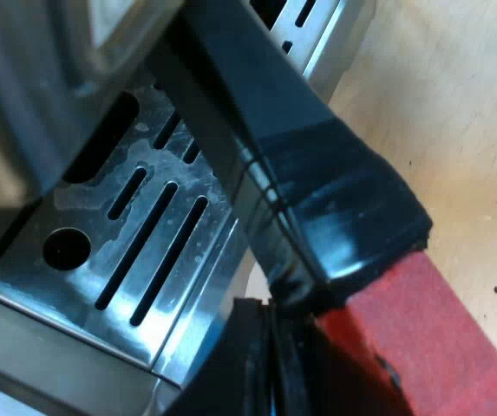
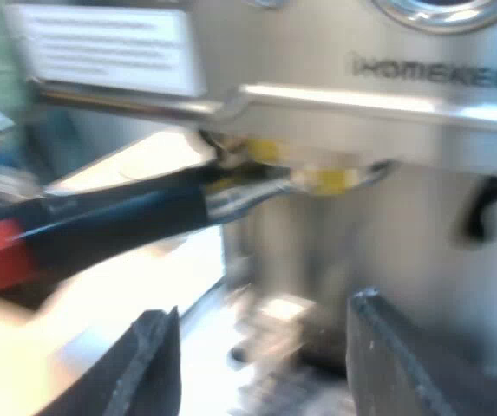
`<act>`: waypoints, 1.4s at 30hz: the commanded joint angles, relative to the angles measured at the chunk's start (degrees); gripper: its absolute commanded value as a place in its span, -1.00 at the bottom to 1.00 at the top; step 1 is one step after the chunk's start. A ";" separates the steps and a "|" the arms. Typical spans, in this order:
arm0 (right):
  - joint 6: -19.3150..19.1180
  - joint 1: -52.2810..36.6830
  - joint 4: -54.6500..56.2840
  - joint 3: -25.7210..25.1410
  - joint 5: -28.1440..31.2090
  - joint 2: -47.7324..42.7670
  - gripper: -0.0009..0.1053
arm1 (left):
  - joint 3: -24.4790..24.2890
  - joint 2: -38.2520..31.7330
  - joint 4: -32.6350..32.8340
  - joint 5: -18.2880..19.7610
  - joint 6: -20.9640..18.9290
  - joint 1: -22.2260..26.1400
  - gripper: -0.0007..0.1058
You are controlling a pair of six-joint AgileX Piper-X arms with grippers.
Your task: Put the handle in the coffee machine
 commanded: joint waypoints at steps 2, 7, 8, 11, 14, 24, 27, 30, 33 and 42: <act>3.41 0.37 10.05 0.12 -5.69 -4.52 -0.11 | -0.42 -0.44 2.11 2.62 -1.37 -0.94 -0.98; 3.66 2.27 21.42 0.12 -7.54 -13.22 -0.11 | -0.42 -0.44 2.11 1.20 -1.36 -0.94 -0.98; 4.14 2.34 22.94 -0.07 -7.80 -14.01 -0.11 | -0.42 -0.44 2.11 0.91 -1.36 -0.94 -0.98; 6.54 2.80 29.73 -1.70 -8.63 -17.16 -0.11 | -0.42 -0.44 1.98 0.27 -1.36 -0.94 -0.98; 6.66 2.78 38.06 -4.95 -11.38 -19.36 -0.11 | -0.42 -0.44 1.58 0.23 -1.63 -0.94 -0.98; 6.66 2.78 57.86 -19.45 -16.03 -20.78 -0.11 | -0.42 -0.44 0.83 0.14 -3.11 -0.94 -0.98; 6.66 2.78 61.16 -22.38 -16.48 -20.78 -0.11 | -0.42 -0.44 0.83 0.14 -3.94 -0.94 -0.98; 6.66 2.78 63.71 -24.73 -17.41 -20.78 -0.11 | -0.42 -0.44 0.57 0.14 -5.57 -0.94 -0.98; 6.66 2.78 66.03 -26.44 -20.81 -20.78 -0.11 | -0.42 -0.44 0.61 0.06 -5.88 -0.94 -0.98; 6.66 2.78 67.48 -26.73 -19.11 -20.78 -0.11 | -0.42 -0.44 0.33 -2.48 -6.91 -0.94 -0.98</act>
